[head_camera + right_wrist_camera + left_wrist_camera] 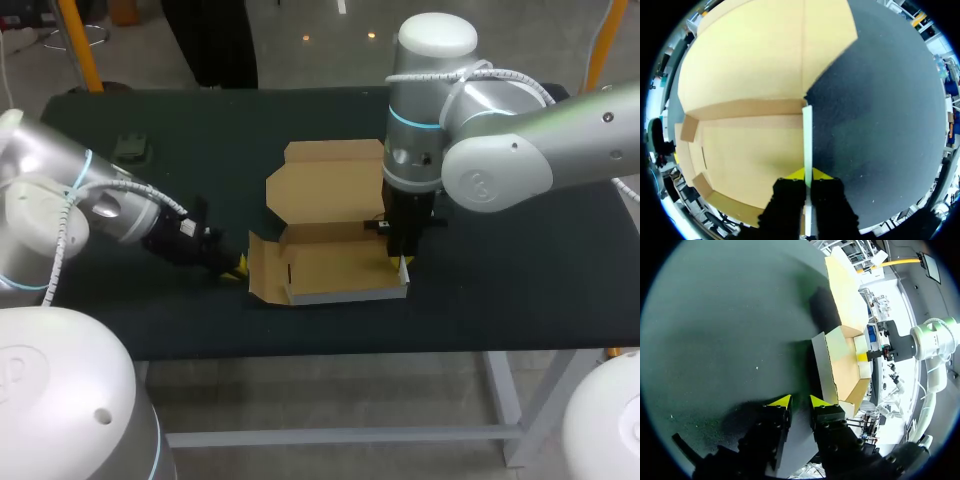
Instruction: Assemble the packaging by folding the flat box into shape, placing the metal phone stand inside, and closing the box properly
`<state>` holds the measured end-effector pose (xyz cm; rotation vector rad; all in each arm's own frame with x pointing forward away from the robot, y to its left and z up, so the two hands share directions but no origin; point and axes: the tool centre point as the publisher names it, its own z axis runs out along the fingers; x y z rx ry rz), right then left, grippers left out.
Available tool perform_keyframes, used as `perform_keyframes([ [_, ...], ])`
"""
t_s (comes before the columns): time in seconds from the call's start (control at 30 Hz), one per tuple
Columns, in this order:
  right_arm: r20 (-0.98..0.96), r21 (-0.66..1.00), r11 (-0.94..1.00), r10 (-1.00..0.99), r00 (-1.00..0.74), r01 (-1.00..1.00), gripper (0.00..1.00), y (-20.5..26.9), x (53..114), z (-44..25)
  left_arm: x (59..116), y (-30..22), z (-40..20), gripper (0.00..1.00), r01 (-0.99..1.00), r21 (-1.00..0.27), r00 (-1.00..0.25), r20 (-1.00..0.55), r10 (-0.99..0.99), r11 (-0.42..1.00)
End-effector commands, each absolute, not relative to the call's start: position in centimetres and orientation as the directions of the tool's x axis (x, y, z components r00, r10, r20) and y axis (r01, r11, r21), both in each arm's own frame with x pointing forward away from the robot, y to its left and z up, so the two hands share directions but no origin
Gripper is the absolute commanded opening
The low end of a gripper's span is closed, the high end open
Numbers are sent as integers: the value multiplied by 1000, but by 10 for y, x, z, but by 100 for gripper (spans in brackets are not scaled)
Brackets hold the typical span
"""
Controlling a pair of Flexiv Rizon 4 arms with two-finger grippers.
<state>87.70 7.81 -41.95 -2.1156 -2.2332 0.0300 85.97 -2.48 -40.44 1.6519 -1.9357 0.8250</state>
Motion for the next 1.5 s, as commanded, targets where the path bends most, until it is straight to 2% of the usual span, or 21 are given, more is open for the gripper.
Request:
perform_keyframes([
  [0.03,33,-63,55,998,-53,996,0,79,878,-419,864,-27,-407,24,-985,-137,-170,687,-707,103],
  [0.4,33,-63,55,998,-53,996,0,79,878,-419,864,-35,-397,24,-984,-151,-175,703,-689,97],
  [0.57,33,-63,55,998,-53,996,0,79,878,-419,866,-44,-390,27,-981,-159,-190,705,-683,110],
  [1.37,33,-63,55,998,-53,996,0,79,878,-419,872,-76,-376,33,-976,-172,-216,733,-645,132],
  [1.5,33,-63,55,998,-53,996,0,79,878,-419,873,-78,-373,37,-977,-174,-215,747,-630,126],
])
